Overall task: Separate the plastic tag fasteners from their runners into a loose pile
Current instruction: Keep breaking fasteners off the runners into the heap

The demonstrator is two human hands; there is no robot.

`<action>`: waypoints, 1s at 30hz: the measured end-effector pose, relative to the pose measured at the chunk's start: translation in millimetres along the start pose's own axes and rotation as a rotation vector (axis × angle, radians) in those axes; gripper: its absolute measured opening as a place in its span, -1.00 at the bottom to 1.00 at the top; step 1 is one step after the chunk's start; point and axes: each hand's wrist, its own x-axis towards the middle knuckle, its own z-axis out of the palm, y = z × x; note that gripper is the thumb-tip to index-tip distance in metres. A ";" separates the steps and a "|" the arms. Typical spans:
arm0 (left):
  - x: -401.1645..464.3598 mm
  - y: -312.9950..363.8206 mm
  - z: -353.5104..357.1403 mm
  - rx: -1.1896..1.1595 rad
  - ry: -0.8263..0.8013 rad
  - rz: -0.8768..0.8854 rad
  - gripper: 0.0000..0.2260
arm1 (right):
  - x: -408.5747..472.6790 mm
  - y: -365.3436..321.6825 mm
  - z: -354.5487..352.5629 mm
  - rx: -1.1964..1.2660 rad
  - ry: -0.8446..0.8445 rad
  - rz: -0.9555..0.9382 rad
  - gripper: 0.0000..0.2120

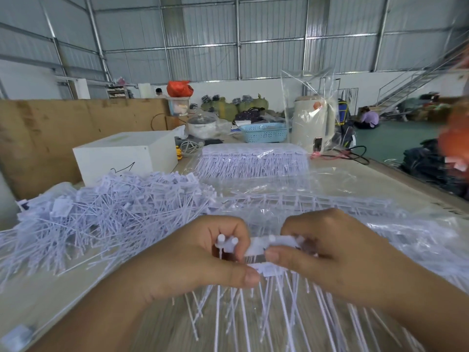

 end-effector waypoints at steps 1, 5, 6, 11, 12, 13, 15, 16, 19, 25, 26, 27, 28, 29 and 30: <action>-0.1 -0.5 -0.6 -0.012 0.017 -0.002 -0.76 | -0.8 1.9 -1.5 0.072 -0.008 0.030 -0.48; 0.5 -1.5 0.1 -0.067 0.079 0.031 -0.72 | -0.5 4.0 2.0 0.221 0.024 0.093 -0.53; 1.5 -1.7 1.4 -0.094 0.111 0.056 -0.73 | 0.4 2.3 4.0 0.237 0.061 0.102 -0.49; 10.0 -2.8 15.4 -0.284 0.344 0.115 -0.76 | 4.1 -5.8 12.1 0.253 0.232 0.183 -0.44; 12.0 -2.9 19.1 -0.314 0.390 0.112 -0.76 | 4.4 -7.2 13.8 0.250 0.256 0.198 -0.45; 14.0 -2.9 23.1 -0.339 0.440 0.109 -0.76 | 4.6 -8.8 15.7 0.248 0.276 0.208 -0.49; 16.7 -1.5 33.7 -0.348 0.552 0.119 -0.75 | 4.1 -13.0 20.4 0.238 0.297 0.214 -0.60; 17.9 -0.8 39.8 -0.326 0.621 0.129 -0.75 | 4.0 -13.8 22.8 0.227 0.309 0.219 -0.65; 19.9 -1.1 46.3 -0.219 0.864 0.093 -0.69 | 5.8 -6.9 21.5 0.240 0.418 0.296 -0.59; 13.2 -2.2 26.6 -0.084 0.738 0.036 -0.71 | 3.2 8.4 1.8 0.449 0.349 0.192 -0.55; 12.8 -2.3 27.7 -0.055 0.654 0.041 -0.72 | 2.5 8.6 5.1 0.452 0.258 0.139 -0.54; 12.4 -1.6 30.2 -0.032 0.571 0.047 -0.74 | 1.8 7.7 8.4 0.442 0.170 0.092 -0.54; 12.1 -0.8 32.8 -0.021 0.498 0.057 -0.78 | 1.3 6.9 11.4 0.435 0.095 0.054 -0.56; 11.4 -0.1 34.8 -0.022 0.442 0.071 -0.81 | 1.1 5.9 12.9 0.442 0.038 0.025 -0.58; 10.6 0.2 36.0 -0.035 0.404 0.088 -0.83 | 0.9 5.5 13.1 0.459 0.000 0.008 -0.59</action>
